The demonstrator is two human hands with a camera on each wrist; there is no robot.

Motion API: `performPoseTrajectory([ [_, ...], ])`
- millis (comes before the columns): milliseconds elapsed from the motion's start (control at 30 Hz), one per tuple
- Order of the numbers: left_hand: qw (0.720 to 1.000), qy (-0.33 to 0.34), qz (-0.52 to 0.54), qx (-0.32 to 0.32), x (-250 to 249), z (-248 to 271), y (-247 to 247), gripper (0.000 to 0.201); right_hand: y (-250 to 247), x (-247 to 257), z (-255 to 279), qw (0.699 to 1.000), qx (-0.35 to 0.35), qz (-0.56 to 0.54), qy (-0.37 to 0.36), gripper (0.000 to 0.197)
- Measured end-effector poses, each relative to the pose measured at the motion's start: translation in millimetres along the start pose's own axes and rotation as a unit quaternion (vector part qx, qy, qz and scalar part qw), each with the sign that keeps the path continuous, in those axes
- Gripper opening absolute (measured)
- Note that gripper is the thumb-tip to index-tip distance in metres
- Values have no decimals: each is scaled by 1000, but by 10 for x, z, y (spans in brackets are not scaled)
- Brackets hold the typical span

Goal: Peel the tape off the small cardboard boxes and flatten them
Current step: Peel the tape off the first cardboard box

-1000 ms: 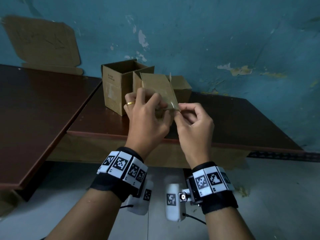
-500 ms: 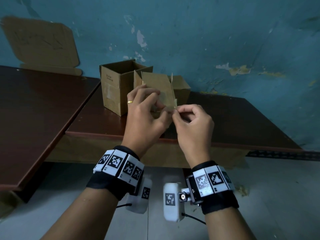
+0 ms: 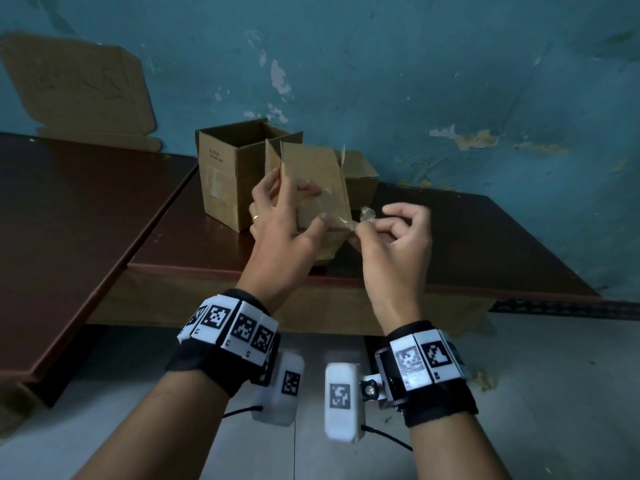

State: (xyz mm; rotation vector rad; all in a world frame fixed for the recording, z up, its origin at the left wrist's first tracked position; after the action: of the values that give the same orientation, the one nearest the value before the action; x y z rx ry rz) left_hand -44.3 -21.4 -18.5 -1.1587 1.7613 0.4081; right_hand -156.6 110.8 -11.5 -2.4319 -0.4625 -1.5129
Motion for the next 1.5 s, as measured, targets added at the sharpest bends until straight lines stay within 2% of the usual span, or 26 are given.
performPoseTrajectory([
  [100,1000,-6,-4,4,-9,-1,-2,33,1,23,-4,999,29,-41,-4,25],
  [200,1000,-10,-1,7,-12,-2,-8,33,31,63,18,998,39,19,-36,15],
  [333,1000,-16,5,7,-21,5,-15,32,69,58,-2,991,48,82,-92,25],
  [500,1000,-21,4,10,-53,25,-6,33,43,2,-49,983,31,126,-126,6],
  [700,1000,-13,10,16,-89,26,-22,32,58,-124,-50,995,5,78,-68,9],
  [833,999,-10,31,27,-68,15,-26,32,56,-101,-25,1000,-2,8,-14,12],
  [967,999,5,37,18,-58,2,-58,31,20,-44,-16,994,-11,-100,47,15],
  [1100,999,7,35,22,-60,15,-67,29,0,-29,-3,985,-24,-149,84,15],
  [1233,999,13,28,8,-65,23,-61,28,7,-13,5,987,-27,-142,69,12],
  [1367,1000,8,2,-9,-61,32,-54,49,25,-1,-3,992,-14,-121,35,13],
  [1500,999,8,-15,-42,-59,18,-80,53,54,21,19,992,14,-127,21,16],
])
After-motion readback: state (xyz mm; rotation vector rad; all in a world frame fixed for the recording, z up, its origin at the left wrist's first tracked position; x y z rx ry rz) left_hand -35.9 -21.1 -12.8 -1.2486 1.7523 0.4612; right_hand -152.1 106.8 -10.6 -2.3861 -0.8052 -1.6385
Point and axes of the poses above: each hand's wrist, its own z-axis away from the middle knuckle, its own y-axis out of the palm, x = y × z, the point moved 5 cm from there along -z, towards the middle knuckle, and after that the axes turned 4 degrees about z, right-handed, at the moved point
